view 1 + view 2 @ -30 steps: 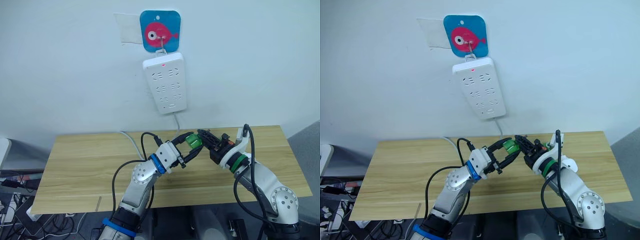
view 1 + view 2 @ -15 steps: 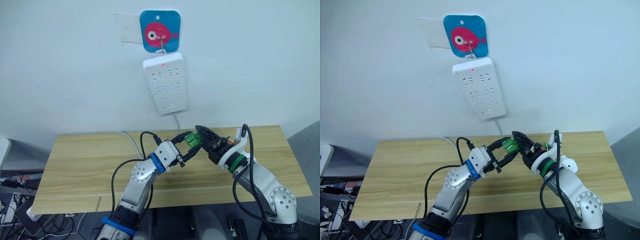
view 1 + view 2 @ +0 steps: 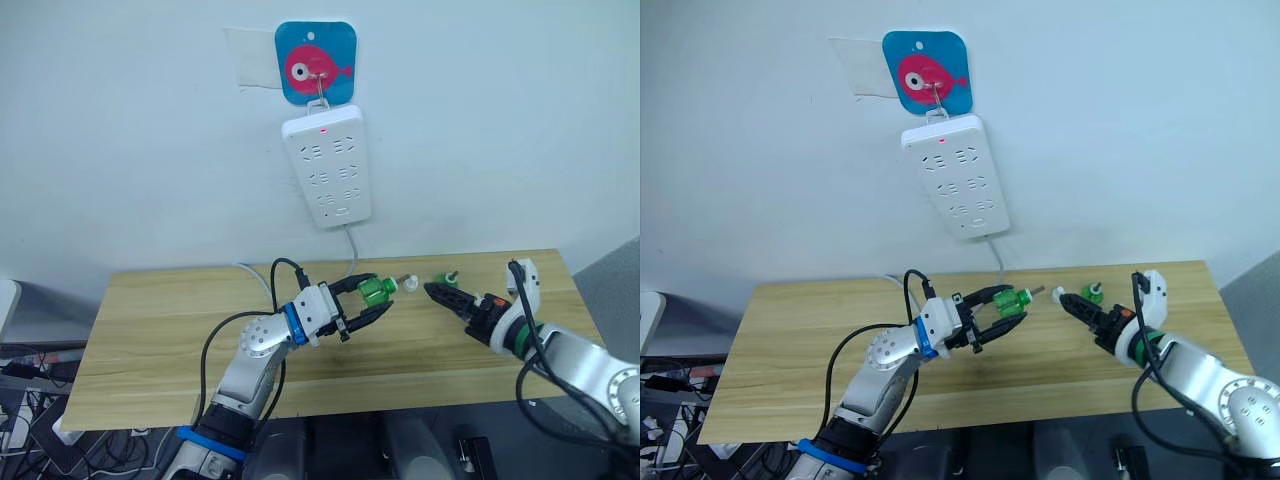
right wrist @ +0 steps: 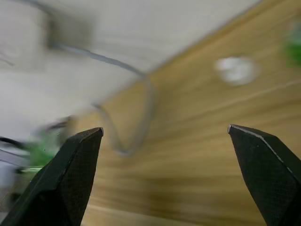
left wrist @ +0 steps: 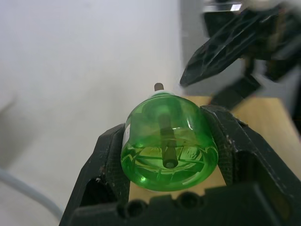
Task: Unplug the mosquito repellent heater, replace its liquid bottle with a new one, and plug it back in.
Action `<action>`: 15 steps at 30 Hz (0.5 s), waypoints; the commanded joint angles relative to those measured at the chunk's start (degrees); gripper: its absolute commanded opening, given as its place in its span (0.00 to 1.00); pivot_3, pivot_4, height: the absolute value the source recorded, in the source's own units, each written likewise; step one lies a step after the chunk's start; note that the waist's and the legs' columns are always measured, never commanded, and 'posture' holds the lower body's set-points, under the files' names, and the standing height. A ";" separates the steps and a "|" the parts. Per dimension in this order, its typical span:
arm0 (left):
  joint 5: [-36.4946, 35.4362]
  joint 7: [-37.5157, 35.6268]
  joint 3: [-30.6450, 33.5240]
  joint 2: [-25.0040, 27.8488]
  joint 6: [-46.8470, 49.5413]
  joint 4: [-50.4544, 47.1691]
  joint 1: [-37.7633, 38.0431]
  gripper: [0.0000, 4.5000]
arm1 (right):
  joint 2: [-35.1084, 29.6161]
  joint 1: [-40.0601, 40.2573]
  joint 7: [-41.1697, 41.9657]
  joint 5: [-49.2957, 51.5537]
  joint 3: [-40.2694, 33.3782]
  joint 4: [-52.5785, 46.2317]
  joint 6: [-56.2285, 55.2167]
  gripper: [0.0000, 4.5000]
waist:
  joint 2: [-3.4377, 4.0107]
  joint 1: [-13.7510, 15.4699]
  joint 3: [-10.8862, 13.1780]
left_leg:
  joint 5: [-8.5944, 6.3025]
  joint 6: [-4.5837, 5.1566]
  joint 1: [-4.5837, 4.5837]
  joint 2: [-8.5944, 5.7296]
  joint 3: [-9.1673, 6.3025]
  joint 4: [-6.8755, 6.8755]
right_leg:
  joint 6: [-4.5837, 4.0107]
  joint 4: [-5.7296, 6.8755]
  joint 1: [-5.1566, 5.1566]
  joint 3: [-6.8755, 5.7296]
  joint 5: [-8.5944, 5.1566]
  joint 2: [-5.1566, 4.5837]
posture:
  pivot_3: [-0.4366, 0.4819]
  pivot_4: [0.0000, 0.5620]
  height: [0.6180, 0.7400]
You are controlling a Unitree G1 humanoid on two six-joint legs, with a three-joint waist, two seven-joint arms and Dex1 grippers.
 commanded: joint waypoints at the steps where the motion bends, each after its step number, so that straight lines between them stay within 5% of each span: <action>1: -1.80 -3.99 0.74 1.07 -1.11 -0.71 -0.84 0.51 | -10.37 -1.42 11.31 -17.14 2.32 0.87 3.70 0.99 | 0.06 0.02 -0.03 | 0.01 0.02 0.00 -0.04 0.02 -0.02 | 0.00 -0.01 -0.01 0.00 0.00 0.01 | 0.28 0.45 1.00; 5: -1.87 -5.10 1.41 0.99 -1.59 0.85 -1.38 0.51 | -15.35 -6.60 18.51 -29.38 5.96 7.80 5.77 0.99 | 0.05 -0.07 -0.02 | 0.01 0.03 -0.01 0.01 -0.02 0.02 | 0.00 -0.06 0.02 -0.05 0.00 0.00 | 0.27 0.45 1.00; 15: -1.38 -3.50 0.46 -0.04 1.21 -5.32 2.25 0.51 | -5.82 -21.48 20.27 -42.72 9.79 21.39 19.83 0.99 | 0.01 0.07 0.01 | -0.01 0.05 -0.06 0.06 -0.03 0.02 | 0.01 -0.05 -0.01 0.03 0.00 -0.12 | 0.34 0.48 1.00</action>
